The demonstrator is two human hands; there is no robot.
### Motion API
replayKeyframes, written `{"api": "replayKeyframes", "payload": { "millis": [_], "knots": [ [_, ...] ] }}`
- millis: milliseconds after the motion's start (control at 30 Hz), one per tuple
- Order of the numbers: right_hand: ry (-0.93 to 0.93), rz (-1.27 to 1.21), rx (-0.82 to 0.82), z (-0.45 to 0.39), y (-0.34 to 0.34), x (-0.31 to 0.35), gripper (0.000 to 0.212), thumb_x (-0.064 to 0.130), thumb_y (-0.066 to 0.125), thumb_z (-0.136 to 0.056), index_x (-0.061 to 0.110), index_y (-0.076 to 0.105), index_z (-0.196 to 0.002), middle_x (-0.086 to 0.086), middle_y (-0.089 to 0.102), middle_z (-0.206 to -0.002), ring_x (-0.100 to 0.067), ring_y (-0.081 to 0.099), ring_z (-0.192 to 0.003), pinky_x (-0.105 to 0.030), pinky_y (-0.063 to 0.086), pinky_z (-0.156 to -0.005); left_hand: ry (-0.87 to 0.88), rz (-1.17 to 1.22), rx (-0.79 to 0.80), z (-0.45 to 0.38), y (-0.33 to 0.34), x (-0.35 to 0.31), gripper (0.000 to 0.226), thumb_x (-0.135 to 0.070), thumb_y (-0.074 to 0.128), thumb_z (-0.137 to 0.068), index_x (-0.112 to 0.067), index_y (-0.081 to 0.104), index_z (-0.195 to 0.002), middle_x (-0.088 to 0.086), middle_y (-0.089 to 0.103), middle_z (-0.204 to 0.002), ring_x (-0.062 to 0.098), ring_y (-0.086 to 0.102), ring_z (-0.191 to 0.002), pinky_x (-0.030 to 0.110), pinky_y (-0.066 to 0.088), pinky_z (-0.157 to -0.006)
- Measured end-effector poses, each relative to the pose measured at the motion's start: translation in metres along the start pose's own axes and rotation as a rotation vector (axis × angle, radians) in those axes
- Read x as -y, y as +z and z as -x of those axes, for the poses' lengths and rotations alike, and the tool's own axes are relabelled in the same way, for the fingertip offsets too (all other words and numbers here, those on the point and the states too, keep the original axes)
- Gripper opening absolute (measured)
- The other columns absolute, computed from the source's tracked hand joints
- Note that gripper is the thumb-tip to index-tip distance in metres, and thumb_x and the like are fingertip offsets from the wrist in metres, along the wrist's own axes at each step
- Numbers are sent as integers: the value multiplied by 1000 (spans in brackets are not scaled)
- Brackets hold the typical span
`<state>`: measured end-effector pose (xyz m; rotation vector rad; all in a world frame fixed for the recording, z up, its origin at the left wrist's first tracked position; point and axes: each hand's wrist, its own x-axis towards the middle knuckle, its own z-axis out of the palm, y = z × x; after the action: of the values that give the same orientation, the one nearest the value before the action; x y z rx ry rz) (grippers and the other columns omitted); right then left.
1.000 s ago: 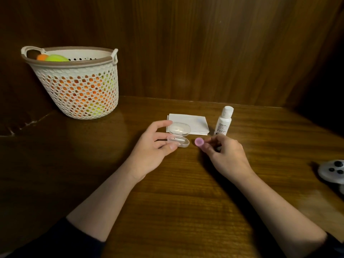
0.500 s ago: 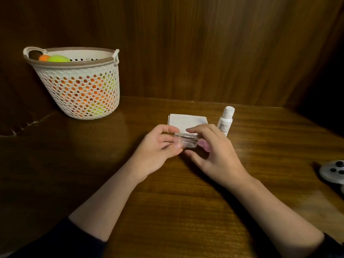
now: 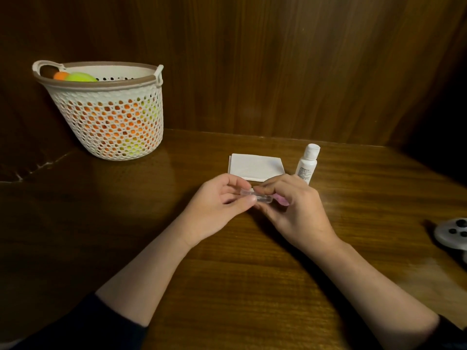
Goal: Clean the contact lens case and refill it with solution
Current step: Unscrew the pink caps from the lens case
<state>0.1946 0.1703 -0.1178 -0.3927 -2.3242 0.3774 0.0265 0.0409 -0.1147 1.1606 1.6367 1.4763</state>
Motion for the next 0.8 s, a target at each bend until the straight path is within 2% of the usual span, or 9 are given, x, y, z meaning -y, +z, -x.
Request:
{"api": "replayKeyframes", "payload": {
  "millis": [133,200,267,300,400,500,600,700,800],
  "knots": [
    [-2,-27,44,0,2,-1,31,35,82,-89,32,75,-119,16,70,-117,0,58,-110,-15,46,-96,23,-127,-64,2,2,-2,23,-20,84,-91,-24,71,-110,-8,78,-110,8,75,-107,30,63,-93],
    [133,-5,118,1,3,-4,53,34,85,-88,39,64,-136,18,59,-131,-4,56,-120,-34,56,-103,19,-299,-170,2,-2,-2,21,-25,83,-91,-30,70,-107,-14,74,-113,7,71,-108,23,60,-86],
    [310,15,164,1,3,-6,69,39,86,-87,41,52,-147,15,52,-140,-9,55,-129,-47,55,-110,17,-448,-289,0,-9,-2,20,-29,81,-92,-33,68,-106,-17,70,-116,5,65,-111,20,53,-82],
    [363,43,162,1,3,-8,70,44,85,-88,40,51,-148,13,52,-142,-13,54,-132,-50,52,-113,20,-483,-333,0,-12,-2,20,-29,81,-93,-33,67,-107,-18,69,-115,5,64,-112,24,54,-85],
    [456,168,147,-1,2,-10,67,56,79,-89,35,53,-147,7,60,-142,-17,49,-131,-46,46,-114,3,-573,-416,0,-18,1,27,-30,81,-93,-35,63,-112,-18,69,-115,9,64,-115,48,52,-108],
    [506,190,143,-2,3,-9,61,56,76,-91,32,57,-143,7,64,-138,-16,50,-123,-44,45,-109,-37,-685,-449,0,-19,4,34,-35,79,-94,-39,60,-122,-20,68,-119,11,61,-121,49,36,-114],
    [488,176,135,-1,4,-9,48,54,70,-97,30,60,-138,9,70,-127,-11,47,-111,-42,47,-104,-60,-754,-451,-1,-21,7,38,-37,77,-96,-40,61,-131,-18,70,-125,13,59,-126,50,34,-115],
    [464,102,166,-2,4,-7,44,56,65,-100,31,63,-136,17,69,-113,-10,53,-112,-39,52,-101,-83,-787,-435,-1,-21,7,42,-34,75,-98,-38,61,-137,-14,69,-132,15,56,-133,50,33,-117],
    [397,27,218,-2,2,-5,44,52,71,-98,31,65,-135,23,67,-104,-5,58,-106,-28,52,-93,-2,-785,-401,1,-18,5,45,-33,75,-97,-38,62,-140,-15,61,-141,12,43,-139,47,30,-118]
  ]
}}
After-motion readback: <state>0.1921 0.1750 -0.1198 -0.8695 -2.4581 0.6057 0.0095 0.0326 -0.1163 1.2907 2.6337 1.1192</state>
